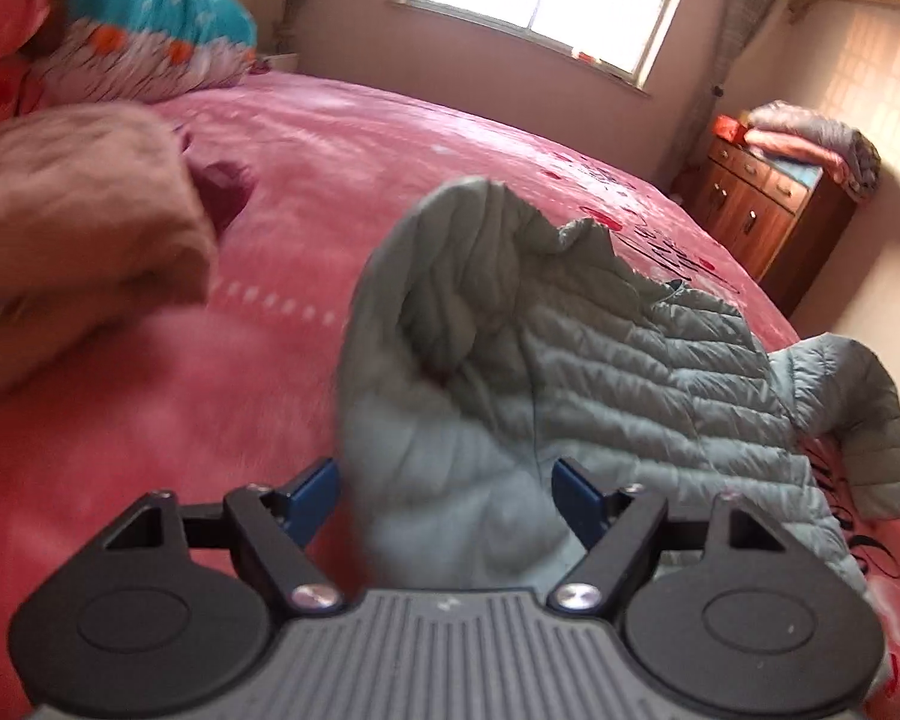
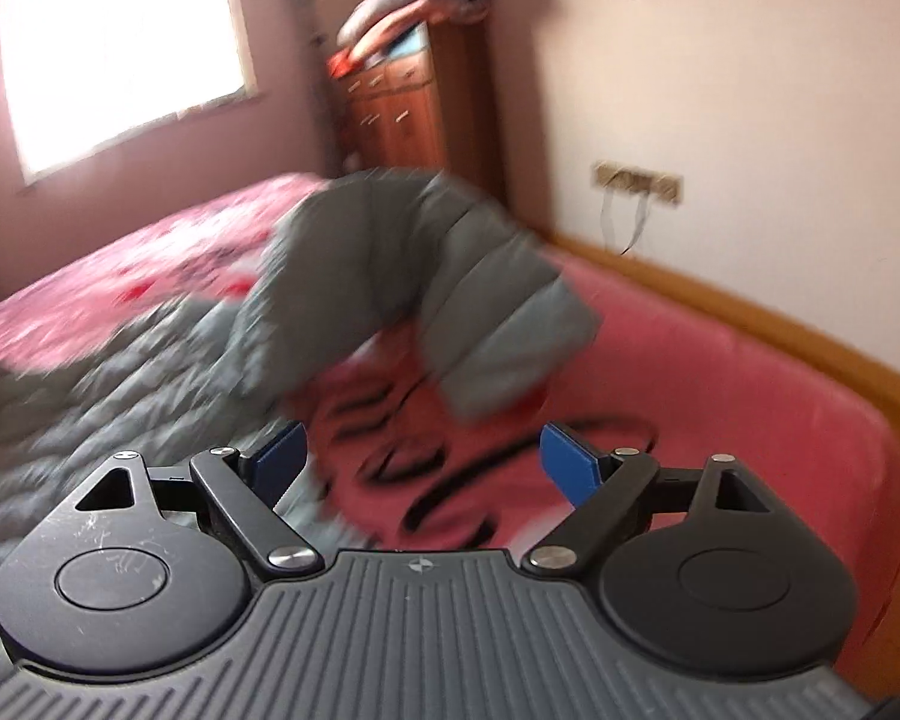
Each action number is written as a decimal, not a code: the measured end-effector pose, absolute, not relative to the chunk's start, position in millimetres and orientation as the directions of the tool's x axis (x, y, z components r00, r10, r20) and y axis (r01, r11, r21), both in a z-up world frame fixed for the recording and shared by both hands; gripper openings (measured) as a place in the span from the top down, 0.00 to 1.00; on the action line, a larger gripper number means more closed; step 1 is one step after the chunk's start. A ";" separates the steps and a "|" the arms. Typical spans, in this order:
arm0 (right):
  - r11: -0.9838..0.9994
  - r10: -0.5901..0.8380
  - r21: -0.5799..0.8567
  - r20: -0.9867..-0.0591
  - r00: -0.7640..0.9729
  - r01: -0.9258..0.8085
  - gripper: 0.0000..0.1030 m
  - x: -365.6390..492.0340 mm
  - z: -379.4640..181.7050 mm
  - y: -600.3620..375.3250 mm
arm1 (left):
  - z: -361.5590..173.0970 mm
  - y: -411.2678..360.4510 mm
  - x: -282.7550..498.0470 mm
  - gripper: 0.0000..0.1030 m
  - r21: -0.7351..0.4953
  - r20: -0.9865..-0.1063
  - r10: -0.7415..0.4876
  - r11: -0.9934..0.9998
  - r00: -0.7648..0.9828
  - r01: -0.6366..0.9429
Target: Fold large clothes
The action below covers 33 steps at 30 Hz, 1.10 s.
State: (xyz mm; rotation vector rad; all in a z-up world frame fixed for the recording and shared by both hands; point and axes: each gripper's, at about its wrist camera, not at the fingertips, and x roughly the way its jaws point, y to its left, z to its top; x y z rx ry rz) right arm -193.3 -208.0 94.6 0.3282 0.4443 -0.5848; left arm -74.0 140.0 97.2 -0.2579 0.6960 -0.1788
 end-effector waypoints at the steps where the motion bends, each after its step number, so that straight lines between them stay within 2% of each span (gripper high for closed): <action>1: 0.801 -0.440 0.158 -0.498 0.747 0.577 0.00 -197.5 92.1 -199.4 | 92.4 140.8 -80.6 0.25 -0.305 -0.616 -0.254 0.950 0.745 0.071; 5: 0.852 -0.386 0.098 -0.545 0.744 0.514 0.00 -199.0 86.3 -176.3 | 72.5 139.3 -90.8 0.25 -0.316 -0.662 -0.243 0.948 0.709 0.031; 8: 0.877 -0.355 0.076 -0.564 0.746 0.475 0.00 -205.8 86.9 -165.1 | 65.5 133.8 -94.1 0.25 -0.315 -0.661 -0.249 0.948 0.708 0.039; 10: 0.892 -0.343 0.055 -0.562 0.752 0.448 0.00 -215.8 85.6 -150.5 | 61.1 128.5 -94.5 0.30 -0.313 -0.675 -0.255 0.949 0.693 0.044; 12: 0.900 -0.352 0.022 -0.555 0.754 0.436 0.00 -217.8 86.1 -146.0 | 57.0 120.3 -94.5 0.52 -0.320 -0.675 -0.285 0.944 0.680 0.079; 16: 0.897 -0.360 0.023 -0.542 0.759 0.442 0.00 -237.2 89.0 -140.4 | 49.8 109.4 -89.1 0.67 -0.303 -0.675 -0.272 0.950 0.686 0.078; 18: 0.887 -0.366 0.041 -0.546 0.753 0.461 0.00 -247.7 90.8 -141.5 | 50.8 110.6 -88.8 0.90 -0.294 -0.674 -0.263 0.953 0.691 0.075; 23: 0.861 -0.369 0.090 -0.564 0.738 0.500 0.00 -253.9 89.0 -148.8 | 74.4 128.9 -92.4 0.96 -0.308 -0.616 -0.251 0.949 0.747 0.065; 27: 0.863 -0.366 0.084 -0.574 0.732 0.498 0.00 -254.7 87.0 -141.1 | 103.2 161.8 -81.7 0.97 -0.345 -0.564 -0.220 0.938 0.796 0.014; 33: 0.888 -0.363 0.019 -0.587 0.724 0.460 0.00 -251.0 82.8 -127.5 | 142.4 224.4 -43.1 0.96 -0.332 -0.514 -0.083 0.937 0.854 -0.109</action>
